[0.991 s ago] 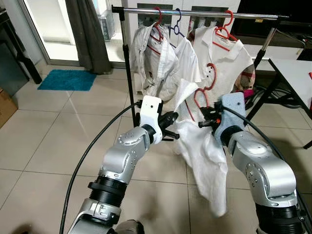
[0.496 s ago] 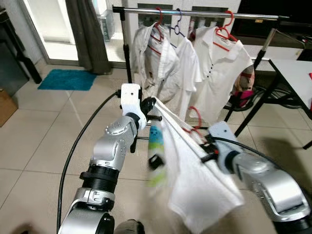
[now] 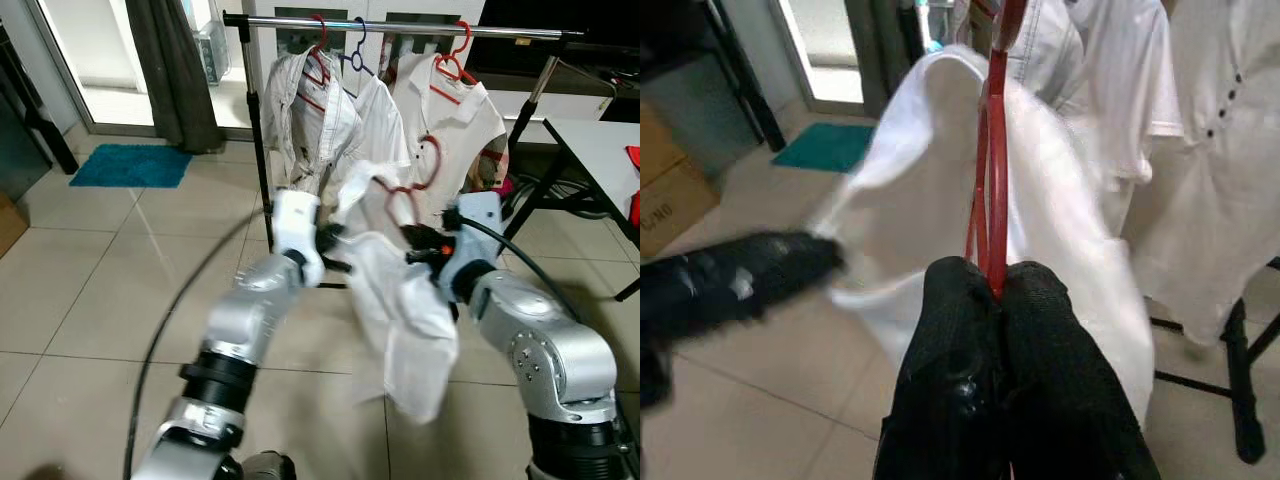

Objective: Hang hanger

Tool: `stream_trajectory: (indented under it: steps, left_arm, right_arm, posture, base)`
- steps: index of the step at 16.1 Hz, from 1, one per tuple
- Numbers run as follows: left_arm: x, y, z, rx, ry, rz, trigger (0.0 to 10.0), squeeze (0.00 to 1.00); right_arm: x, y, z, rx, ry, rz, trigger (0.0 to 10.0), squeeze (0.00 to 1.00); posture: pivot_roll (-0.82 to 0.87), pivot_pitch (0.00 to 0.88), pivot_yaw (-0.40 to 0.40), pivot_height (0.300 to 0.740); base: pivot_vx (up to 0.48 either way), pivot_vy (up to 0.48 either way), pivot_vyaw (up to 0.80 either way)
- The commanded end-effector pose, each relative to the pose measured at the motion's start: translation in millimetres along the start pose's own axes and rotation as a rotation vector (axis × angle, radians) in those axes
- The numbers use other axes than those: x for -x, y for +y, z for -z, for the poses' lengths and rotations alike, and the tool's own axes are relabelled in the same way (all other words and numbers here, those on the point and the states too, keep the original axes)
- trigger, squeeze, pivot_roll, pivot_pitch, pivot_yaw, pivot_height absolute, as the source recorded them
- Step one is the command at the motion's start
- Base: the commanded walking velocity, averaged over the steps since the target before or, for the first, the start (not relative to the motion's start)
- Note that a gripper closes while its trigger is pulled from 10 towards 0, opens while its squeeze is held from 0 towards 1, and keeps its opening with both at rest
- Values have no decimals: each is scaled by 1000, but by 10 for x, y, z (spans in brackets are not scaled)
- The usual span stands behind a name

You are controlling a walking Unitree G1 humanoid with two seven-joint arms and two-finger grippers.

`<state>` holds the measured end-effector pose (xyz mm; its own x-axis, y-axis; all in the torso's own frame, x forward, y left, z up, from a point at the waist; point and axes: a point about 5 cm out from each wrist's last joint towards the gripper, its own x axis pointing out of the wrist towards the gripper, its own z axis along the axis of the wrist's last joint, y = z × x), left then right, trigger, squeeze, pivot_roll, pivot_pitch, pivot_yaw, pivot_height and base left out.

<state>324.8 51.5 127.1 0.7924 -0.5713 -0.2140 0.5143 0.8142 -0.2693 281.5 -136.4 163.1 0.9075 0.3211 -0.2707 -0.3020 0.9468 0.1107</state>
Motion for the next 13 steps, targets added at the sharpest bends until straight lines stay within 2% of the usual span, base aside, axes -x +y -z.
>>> stream_trajectory:
  steps: [1, 4, 7, 9, 10, 11, 13]
  left_arm:
    - [6, -90, -53, -1, -16, 61, 0, 0]
    - [0, -190, -65, 18, -8, 125, 0, 0]
    - [2, -207, -95, 25, -23, 131, 0, 0]
    - [4, -84, -128, -25, -36, 39, 0, 0]
    - [13, 19, -147, -67, -45, -31, 0, 0]
    - [47, 191, -195, -104, -65, -128, 0, 0]
    - [96, 312, -240, -141, -59, -165, 0, 0]
  right_arm:
    - [10, 38, -26, 34, -18, -8, 10000, 0]
    - [2, 56, 9, 104, -9, -5, 10000, 0]
    - [1, 25, 63, 139, 33, 9, 10000, 0]
    - [10, -2, 103, 159, 58, 8, 10000, 0]
    - [15, -22, 100, 167, 56, 11, 10000, 0]
    - [19, -65, 82, 145, 47, 23, 10000, 0]
    - [26, -126, 90, 155, 55, 31, 10000, 0]
  posture:
    - [2, 0, 5, 740]
    - [3, 0, 6, 740]
    - [1, 0, 7, 740]
    - [2, 0, 7, 740]
    - [1, 0, 7, 740]
    - [0, 0, 7, 740]
    - [4, 0, 5, 740]
  base:
    - [0, 0, 0]
    - [0, 0, 0]
    - [0, 0, 0]
    - [0, 0, 0]
    - [0, 0, 0]
    - [0, 0, 0]
    - [0, 0, 0]
